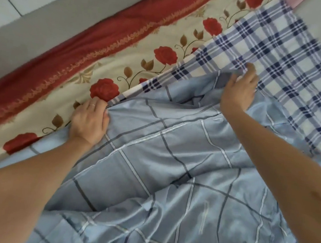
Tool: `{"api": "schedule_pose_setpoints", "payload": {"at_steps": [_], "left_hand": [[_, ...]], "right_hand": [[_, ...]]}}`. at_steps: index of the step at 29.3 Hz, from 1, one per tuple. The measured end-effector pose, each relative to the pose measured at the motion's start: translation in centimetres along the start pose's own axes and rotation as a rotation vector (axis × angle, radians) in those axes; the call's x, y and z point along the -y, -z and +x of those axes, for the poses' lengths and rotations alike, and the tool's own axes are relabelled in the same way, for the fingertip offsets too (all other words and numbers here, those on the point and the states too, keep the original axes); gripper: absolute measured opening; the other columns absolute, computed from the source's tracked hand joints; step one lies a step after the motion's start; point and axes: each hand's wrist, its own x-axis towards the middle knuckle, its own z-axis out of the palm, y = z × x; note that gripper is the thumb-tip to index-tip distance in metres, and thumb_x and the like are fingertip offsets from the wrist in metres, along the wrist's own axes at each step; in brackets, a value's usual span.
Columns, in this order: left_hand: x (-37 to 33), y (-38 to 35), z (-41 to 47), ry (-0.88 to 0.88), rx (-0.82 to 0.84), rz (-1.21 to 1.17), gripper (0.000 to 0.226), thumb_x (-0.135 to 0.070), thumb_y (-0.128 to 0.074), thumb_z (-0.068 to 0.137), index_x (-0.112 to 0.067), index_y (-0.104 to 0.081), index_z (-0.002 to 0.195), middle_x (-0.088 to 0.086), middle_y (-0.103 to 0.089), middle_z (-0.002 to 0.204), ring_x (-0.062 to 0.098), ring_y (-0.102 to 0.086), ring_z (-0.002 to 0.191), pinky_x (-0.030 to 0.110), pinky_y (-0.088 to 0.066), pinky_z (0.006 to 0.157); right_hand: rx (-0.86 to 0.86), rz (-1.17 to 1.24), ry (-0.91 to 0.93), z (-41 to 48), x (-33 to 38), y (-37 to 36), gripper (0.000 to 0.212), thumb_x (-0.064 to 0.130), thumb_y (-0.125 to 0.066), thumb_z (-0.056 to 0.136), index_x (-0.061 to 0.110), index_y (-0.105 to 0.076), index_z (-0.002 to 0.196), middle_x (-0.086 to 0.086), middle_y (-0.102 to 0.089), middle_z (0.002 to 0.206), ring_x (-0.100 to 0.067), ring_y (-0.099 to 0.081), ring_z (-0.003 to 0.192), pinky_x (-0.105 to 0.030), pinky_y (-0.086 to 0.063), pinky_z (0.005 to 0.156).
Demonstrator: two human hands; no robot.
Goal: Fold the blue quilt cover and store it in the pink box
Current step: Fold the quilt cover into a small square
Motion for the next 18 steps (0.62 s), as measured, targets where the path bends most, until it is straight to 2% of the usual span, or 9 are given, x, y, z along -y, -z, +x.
{"api": "schedule_pose_setpoints", "payload": {"at_steps": [1, 2, 4, 6, 8, 10, 13, 15, 18], "left_hand": [[-0.1, 0.2, -0.3, 0.016, -0.008, -0.002, 0.021, -0.018, -0.034, 0.087, -0.003, -0.049, 0.084, 0.018, -0.052, 0.077, 0.033, -0.05, 0.067, 0.039, -0.039, 0.054], [-0.1, 0.4, -0.3, 0.036, 0.011, -0.003, 0.021, -0.018, -0.035, 0.086, -0.004, -0.049, 0.084, 0.018, -0.052, 0.077, 0.033, -0.051, 0.067, 0.039, -0.04, 0.054], [-0.2, 0.3, -0.7, 0.042, 0.037, 0.013, 0.02, -0.019, -0.035, 0.084, -0.004, -0.049, 0.083, 0.018, -0.052, 0.077, 0.032, -0.051, 0.066, 0.039, -0.04, 0.054], [-0.5, 0.4, -0.8, 0.052, 0.042, -0.001, 0.02, -0.019, -0.036, 0.082, -0.004, -0.049, 0.083, 0.017, -0.052, 0.077, 0.032, -0.051, 0.066, 0.038, -0.04, 0.053], [-0.4, 0.3, -0.6, 0.069, 0.041, 0.016, 0.02, -0.021, -0.036, 0.081, -0.005, -0.048, 0.085, 0.017, -0.052, 0.078, 0.032, -0.05, 0.068, 0.039, -0.039, 0.057], [-0.5, 0.2, -0.4, 0.077, 0.053, 0.032, 0.022, -0.023, -0.036, 0.08, -0.006, -0.047, 0.088, 0.017, -0.053, 0.081, 0.032, -0.05, 0.072, 0.042, -0.035, 0.067], [-0.2, -0.1, -0.3, 0.09, 0.084, 0.056, 0.024, -0.024, -0.036, 0.078, -0.006, -0.048, 0.089, 0.017, -0.053, 0.083, 0.032, -0.048, 0.075, 0.042, -0.029, 0.072], [-0.1, -0.1, -0.4, 0.082, 0.103, 0.062, 0.026, -0.025, -0.035, 0.078, -0.006, -0.049, 0.09, 0.016, -0.053, 0.083, 0.031, -0.049, 0.075, 0.041, -0.029, 0.071], [-0.2, -0.2, -0.5, 0.077, 0.115, 0.059, 0.027, -0.025, -0.035, 0.078, -0.006, -0.049, 0.091, 0.016, -0.054, 0.084, 0.031, -0.049, 0.075, 0.041, -0.03, 0.072]], "right_hand": [[-0.11, -0.07, 0.074, -0.5, -0.1, 0.5, 0.045, 0.018, -0.042, 0.098, 0.02, -0.035, 0.142, -0.009, -0.041, 0.137, -0.026, -0.047, 0.12, -0.037, -0.037, 0.099], [-0.123, -0.12, 0.182, -0.7, 0.1, 1.0, 0.046, 0.011, -0.042, 0.095, 0.02, -0.038, 0.139, -0.009, -0.041, 0.137, -0.025, -0.045, 0.122, -0.037, -0.035, 0.101], [0.142, -0.233, 0.429, -1.0, 0.2, 1.3, 0.058, -0.001, -0.046, 0.087, 0.021, -0.037, 0.14, -0.009, -0.034, 0.142, -0.027, -0.041, 0.127, -0.041, -0.035, 0.104], [0.435, -0.322, 0.57, -0.5, 0.6, 1.4, 0.068, 0.002, -0.054, 0.086, 0.023, -0.029, 0.144, -0.009, -0.029, 0.143, -0.032, -0.042, 0.124, -0.046, -0.043, 0.097], [0.542, -0.322, 0.463, 0.6, 1.9, 0.6, 0.073, 0.015, -0.062, 0.088, 0.024, -0.021, 0.148, -0.013, -0.028, 0.141, -0.035, -0.044, 0.121, -0.048, -0.046, 0.092], [0.586, -0.325, 0.251, 1.3, 2.8, -0.6, 0.074, 0.025, -0.063, 0.09, 0.021, -0.018, 0.148, -0.016, -0.024, 0.143, -0.037, -0.04, 0.125, -0.048, -0.042, 0.096], [0.65, -0.433, 0.094, 1.7, 3.7, -2.8, 0.05, 0.024, -0.059, 0.092, 0.012, -0.038, 0.136, -0.019, -0.032, 0.14, -0.039, -0.044, 0.122, -0.046, -0.043, 0.092], [0.601, -0.489, 0.092, 1.9, 4.3, -3.9, 0.028, 0.015, -0.051, 0.097, 0.007, -0.051, 0.124, -0.019, -0.051, 0.128, -0.036, -0.051, 0.115, -0.041, -0.042, 0.079], [0.424, -0.373, 0.002, 2.5, 4.0, -4.0, 0.023, 0.012, -0.04, 0.101, 0.006, -0.051, 0.121, -0.018, -0.059, 0.117, -0.034, -0.056, 0.108, -0.037, -0.038, 0.072]]}}
